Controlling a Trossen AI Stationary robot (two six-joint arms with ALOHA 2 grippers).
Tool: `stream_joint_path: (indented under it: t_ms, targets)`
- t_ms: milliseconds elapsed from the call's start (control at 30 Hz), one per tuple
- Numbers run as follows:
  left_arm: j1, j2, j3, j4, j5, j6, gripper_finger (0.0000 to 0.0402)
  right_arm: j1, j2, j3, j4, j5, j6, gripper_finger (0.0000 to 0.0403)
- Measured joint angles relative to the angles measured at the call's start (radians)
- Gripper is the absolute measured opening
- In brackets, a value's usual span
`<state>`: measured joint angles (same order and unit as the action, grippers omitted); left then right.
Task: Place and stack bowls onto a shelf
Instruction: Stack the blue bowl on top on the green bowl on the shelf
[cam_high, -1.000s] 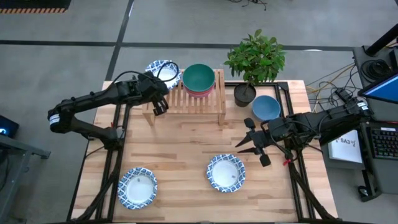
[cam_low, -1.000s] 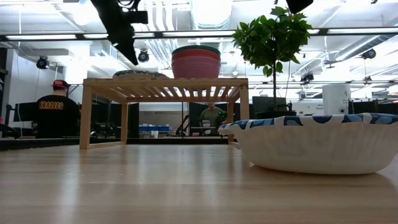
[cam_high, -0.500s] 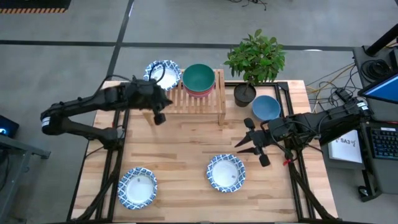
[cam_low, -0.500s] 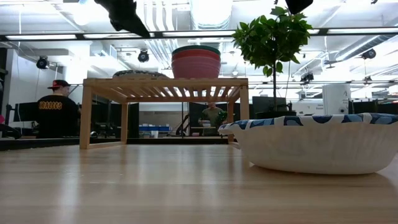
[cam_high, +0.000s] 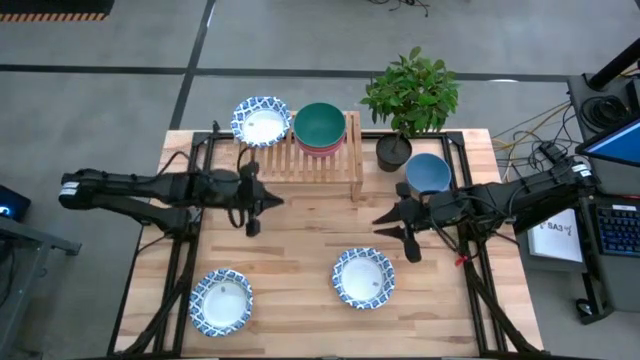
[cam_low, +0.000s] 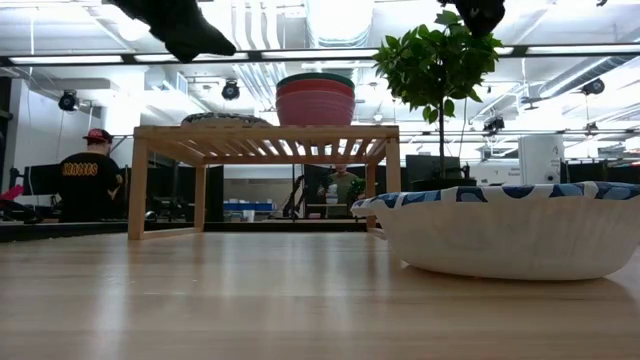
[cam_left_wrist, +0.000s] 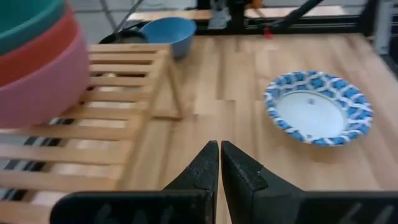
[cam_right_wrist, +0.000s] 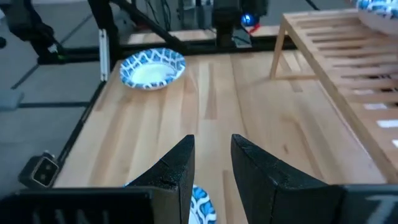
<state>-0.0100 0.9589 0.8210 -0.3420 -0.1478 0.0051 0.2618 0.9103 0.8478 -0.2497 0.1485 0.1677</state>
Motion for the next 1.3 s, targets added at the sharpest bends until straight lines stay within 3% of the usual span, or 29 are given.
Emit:
stream_joint_path:
  t_ms: [300, 500, 767, 967, 1300]
  targets:
    - [-0.08, -0.071, -0.171, 0.207, 0.001, 0.018, 0.0001, 0.0, 0.11, 0.0, 0.025, 0.011, 0.041, 0.0093]
    - [-0.081, -0.134, -0.245, 0.26, 0.001, 0.019, 0.0001, 0.0, 0.155, 0.0, 0.065, 0.011, 0.058, 0.0093]
    - [-0.08, -0.202, -0.292, 0.286, 0.001, 0.008, 0.0001, -0.002, 0.151, 0.004, 0.054, 0.011, 0.218, 0.0093]
    - [-0.08, -0.201, -0.292, 0.289, 0.0, 0.008, 0.0001, -0.057, 0.164, 0.057, -0.134, 0.012, 0.392, 0.0093]
    - [-0.08, -0.168, -0.292, 0.281, 0.0, 0.008, 0.0001, -0.296, 0.25, 0.124, -0.723, 0.055, 0.601, 0.0093]
